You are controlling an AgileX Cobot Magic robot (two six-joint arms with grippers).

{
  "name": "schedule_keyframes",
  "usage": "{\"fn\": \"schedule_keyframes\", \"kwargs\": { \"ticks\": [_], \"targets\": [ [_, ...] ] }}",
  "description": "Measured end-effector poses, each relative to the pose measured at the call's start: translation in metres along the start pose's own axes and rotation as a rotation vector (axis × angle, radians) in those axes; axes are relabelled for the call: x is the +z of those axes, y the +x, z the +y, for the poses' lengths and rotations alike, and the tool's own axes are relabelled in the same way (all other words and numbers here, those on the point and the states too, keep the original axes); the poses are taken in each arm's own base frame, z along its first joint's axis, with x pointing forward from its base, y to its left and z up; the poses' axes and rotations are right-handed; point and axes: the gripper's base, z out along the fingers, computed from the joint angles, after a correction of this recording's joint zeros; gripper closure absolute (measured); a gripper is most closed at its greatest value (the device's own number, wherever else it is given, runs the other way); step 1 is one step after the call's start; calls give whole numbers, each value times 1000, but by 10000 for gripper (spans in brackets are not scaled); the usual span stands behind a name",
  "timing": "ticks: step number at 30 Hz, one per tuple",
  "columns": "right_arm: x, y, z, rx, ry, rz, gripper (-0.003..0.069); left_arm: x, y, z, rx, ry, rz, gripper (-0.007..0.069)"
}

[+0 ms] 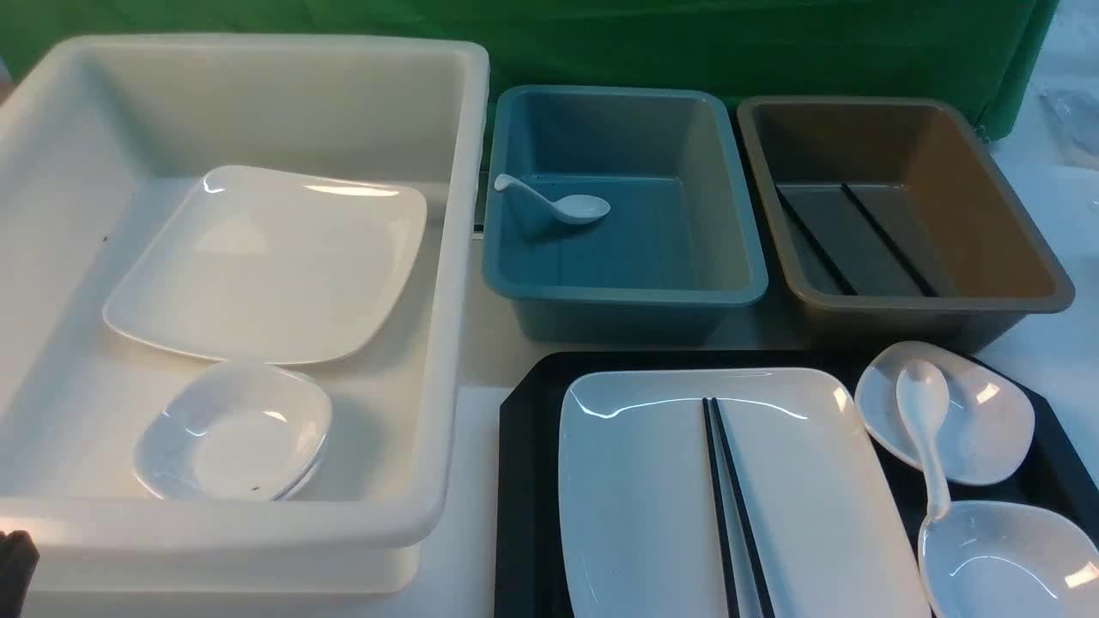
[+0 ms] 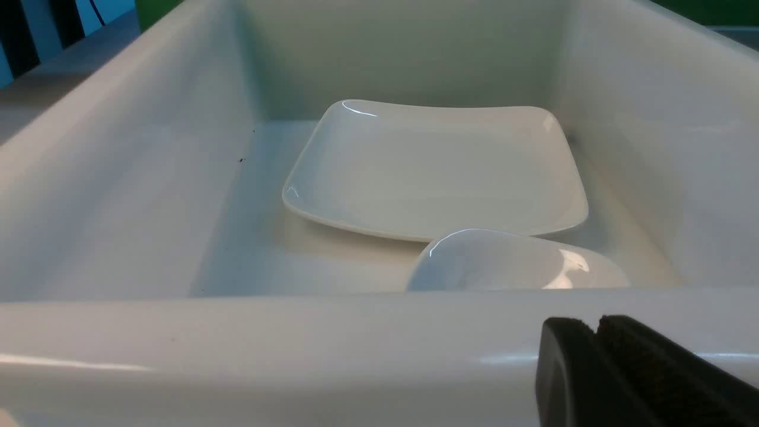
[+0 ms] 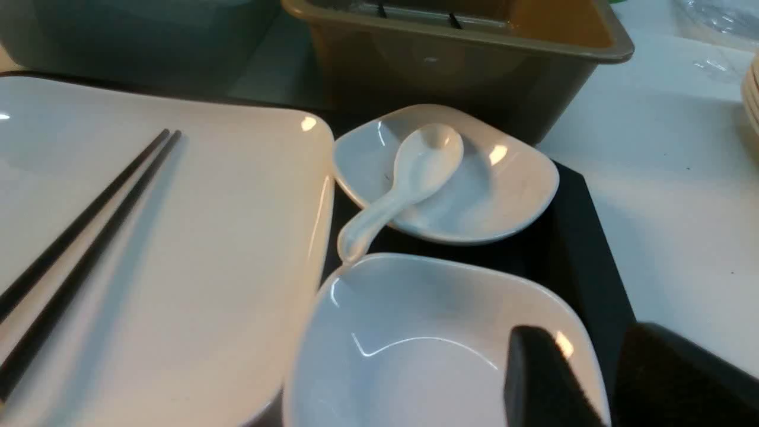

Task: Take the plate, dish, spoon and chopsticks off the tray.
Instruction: Use the right arm to grab a soup spoon from the plate

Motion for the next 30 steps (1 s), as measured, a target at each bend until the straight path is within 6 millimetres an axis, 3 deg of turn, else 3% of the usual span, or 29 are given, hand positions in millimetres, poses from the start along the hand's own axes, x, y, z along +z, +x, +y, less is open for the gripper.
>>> {"fn": "schedule_keyframes", "kwargs": {
  "ticks": [22, 27, 30],
  "targets": [
    [0, 0, 0, 0, 0, 0, 419, 0, -5, 1, 50, -15, -59, 589],
    [0, 0, 0, 0, 0, 0, 419, -3, -23, 3, -287, 3, -261, 589],
    [0, 0, 0, 0, 0, 0, 419, -4, -28, 5, -370, -2, -317, 589]
  ]
}}
